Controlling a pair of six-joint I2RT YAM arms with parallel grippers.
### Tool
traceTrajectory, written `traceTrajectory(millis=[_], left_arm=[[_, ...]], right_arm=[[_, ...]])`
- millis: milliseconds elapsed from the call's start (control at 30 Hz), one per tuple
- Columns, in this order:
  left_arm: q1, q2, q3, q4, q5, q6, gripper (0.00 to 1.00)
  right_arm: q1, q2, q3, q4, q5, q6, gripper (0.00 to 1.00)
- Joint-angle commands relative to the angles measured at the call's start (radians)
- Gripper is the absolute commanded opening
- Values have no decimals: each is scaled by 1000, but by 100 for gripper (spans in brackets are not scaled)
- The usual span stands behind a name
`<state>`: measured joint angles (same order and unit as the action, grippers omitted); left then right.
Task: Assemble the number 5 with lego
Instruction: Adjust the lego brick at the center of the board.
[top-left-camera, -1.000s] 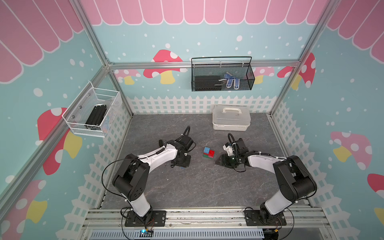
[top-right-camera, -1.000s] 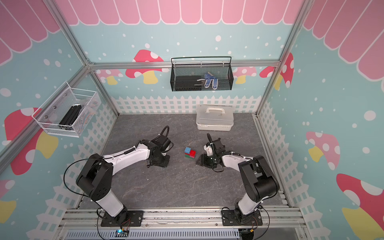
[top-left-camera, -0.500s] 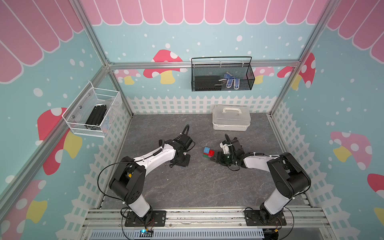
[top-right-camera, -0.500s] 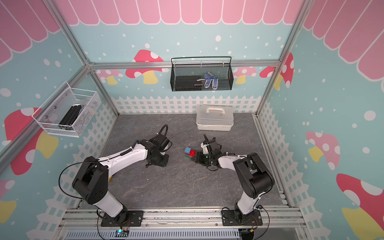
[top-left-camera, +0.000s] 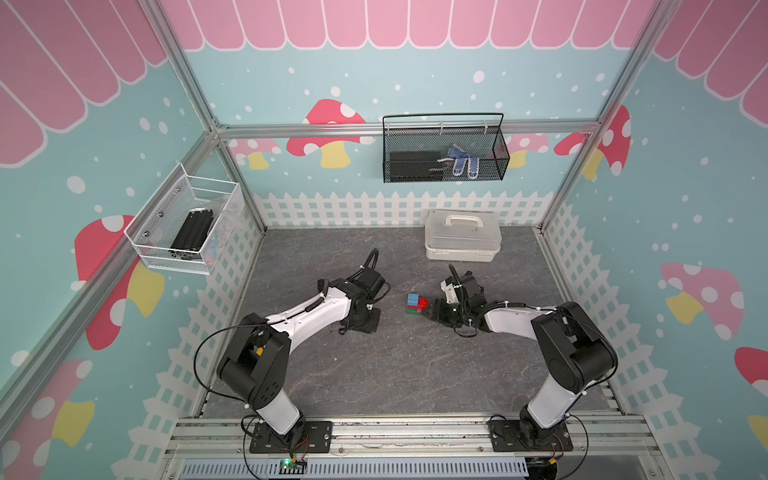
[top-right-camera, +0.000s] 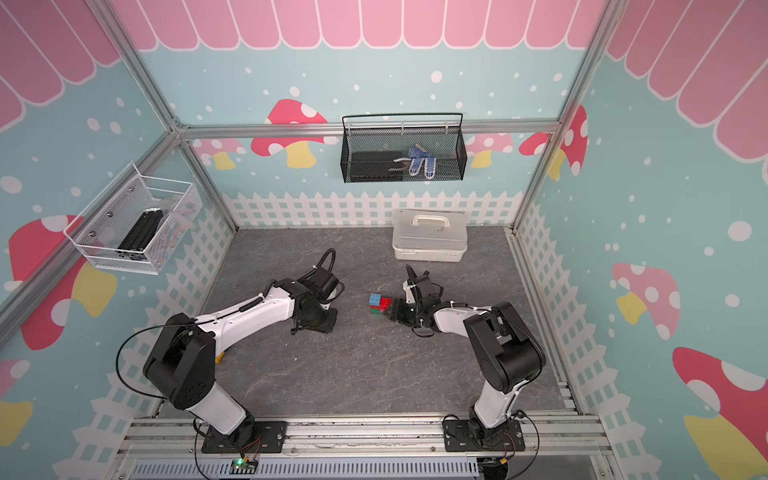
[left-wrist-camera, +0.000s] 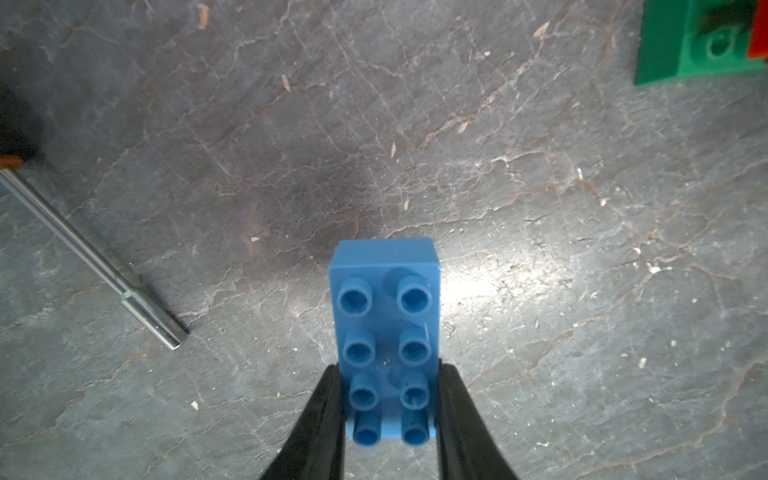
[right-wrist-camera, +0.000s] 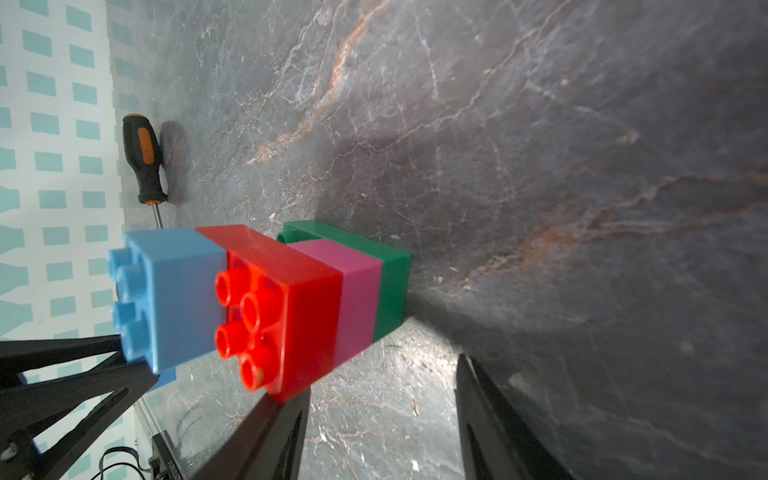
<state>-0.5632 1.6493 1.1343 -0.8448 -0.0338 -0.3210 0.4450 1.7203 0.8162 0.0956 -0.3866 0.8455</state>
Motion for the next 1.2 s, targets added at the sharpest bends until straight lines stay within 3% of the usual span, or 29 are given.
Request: traceTrajectory(millis=[0, 767, 967, 1167], left_arm=[[0, -23, 37, -17, -17, 17, 15], [-35, 0, 149, -54, -18, 59, 14], [-61, 41, 320, -100, -6, 177, 14], [-61, 190, 591, -214, 59, 331, 10]], right_arm=[[-9, 31, 24, -72, 48, -23, 59], [-47, 82, 131, -165, 58, -108, 59], [-64, -4, 108, -241, 52, -164, 59], [-118, -43, 114, -310, -46, -218, 59]])
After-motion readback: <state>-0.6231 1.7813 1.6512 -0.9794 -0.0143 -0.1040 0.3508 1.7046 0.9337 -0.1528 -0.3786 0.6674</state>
